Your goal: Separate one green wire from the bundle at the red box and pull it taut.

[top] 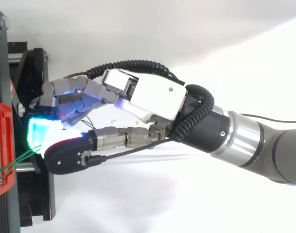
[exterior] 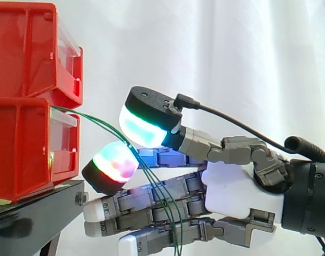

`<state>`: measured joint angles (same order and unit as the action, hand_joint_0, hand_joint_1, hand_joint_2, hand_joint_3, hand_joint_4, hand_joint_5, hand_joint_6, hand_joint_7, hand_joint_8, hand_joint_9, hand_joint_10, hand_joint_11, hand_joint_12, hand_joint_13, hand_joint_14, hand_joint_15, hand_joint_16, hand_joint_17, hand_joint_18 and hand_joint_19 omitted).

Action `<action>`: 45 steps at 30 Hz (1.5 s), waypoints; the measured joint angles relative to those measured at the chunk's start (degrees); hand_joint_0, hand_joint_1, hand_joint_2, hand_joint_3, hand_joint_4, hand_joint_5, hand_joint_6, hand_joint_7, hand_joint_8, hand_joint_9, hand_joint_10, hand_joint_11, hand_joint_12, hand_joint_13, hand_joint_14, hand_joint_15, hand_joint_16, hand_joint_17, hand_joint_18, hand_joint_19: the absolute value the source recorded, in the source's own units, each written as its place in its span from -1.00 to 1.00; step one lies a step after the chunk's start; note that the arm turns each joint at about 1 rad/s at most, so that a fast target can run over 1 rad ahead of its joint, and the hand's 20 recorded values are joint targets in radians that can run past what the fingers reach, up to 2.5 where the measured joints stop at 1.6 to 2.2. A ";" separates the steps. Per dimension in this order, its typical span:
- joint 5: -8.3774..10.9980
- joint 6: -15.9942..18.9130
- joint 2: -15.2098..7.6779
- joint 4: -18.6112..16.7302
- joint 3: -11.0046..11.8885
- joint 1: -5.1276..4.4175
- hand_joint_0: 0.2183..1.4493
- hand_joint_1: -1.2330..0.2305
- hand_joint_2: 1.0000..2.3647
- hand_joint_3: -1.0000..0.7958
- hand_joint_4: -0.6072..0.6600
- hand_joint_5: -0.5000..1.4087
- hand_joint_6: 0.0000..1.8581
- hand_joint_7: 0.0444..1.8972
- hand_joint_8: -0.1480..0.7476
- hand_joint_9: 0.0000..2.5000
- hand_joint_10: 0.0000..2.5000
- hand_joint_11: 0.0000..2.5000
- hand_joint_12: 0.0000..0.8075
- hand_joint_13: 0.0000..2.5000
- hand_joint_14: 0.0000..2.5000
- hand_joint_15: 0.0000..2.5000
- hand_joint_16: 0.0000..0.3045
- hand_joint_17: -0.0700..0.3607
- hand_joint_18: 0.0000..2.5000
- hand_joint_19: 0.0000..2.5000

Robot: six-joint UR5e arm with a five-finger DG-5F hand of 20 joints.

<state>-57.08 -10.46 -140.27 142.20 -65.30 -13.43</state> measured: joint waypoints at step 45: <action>-0.87 -2.70 2.45 5.46 -0.09 -0.71 -0.36 -0.31 -0.97 -0.10 0.22 -0.70 -0.06 -0.02 0.06 -0.28 -0.99 -0.35 -0.13 -0.31 -0.99 -0.68 -0.66 -0.13 -0.34 -0.70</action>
<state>-57.95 -13.16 -137.82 147.66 -65.39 -14.14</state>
